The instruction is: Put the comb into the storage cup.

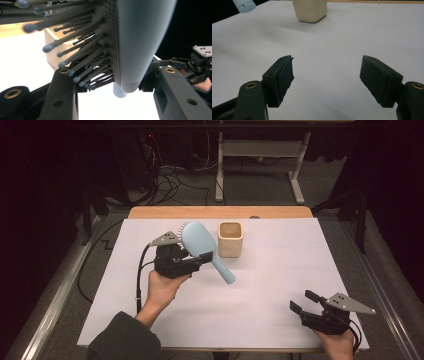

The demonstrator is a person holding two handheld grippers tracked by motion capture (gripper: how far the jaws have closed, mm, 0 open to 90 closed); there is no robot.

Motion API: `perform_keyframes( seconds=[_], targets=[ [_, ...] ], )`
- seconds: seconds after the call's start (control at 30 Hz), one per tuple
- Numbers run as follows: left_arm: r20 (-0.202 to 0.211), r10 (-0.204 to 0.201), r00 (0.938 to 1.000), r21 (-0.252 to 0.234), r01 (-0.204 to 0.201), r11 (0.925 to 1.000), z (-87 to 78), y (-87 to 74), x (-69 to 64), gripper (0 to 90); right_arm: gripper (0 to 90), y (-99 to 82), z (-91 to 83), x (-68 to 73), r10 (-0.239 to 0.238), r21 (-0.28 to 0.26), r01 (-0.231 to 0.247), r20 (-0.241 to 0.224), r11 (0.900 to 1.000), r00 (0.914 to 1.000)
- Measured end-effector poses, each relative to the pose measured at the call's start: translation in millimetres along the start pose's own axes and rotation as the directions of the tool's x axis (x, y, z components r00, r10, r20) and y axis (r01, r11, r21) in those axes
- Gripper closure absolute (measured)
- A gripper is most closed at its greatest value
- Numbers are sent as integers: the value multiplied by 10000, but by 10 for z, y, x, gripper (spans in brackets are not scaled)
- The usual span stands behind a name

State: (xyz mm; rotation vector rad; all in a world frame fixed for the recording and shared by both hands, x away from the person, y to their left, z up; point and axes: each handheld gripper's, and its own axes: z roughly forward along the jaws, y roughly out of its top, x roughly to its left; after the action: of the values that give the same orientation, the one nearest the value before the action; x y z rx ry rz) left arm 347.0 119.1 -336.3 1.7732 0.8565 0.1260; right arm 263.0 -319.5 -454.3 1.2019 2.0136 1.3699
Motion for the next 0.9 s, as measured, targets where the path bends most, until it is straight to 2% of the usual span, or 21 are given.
perform_keyframes(
  seconds=[0.4,0.5,0.63,0.9],
  targets=[
    [-298,-202,9994,-21,201,9998,24,50,121,541,264,-54,12,-2,90,-29,-90,70,10000,9999],
    [-432,-89,9990,27,90,10000,35,91,128,540,264,-54,17,6,93,-38,-93,43,9999,9999],
    [-392,-165,9991,-69,162,9998,45,126,140,540,264,-54,25,15,-14,-31,14,66,10000,10000],
    [-774,-291,9966,13,293,9996,65,191,249,540,265,-58,27,7,-12,-58,13,108,10000,9999]
  ],
)
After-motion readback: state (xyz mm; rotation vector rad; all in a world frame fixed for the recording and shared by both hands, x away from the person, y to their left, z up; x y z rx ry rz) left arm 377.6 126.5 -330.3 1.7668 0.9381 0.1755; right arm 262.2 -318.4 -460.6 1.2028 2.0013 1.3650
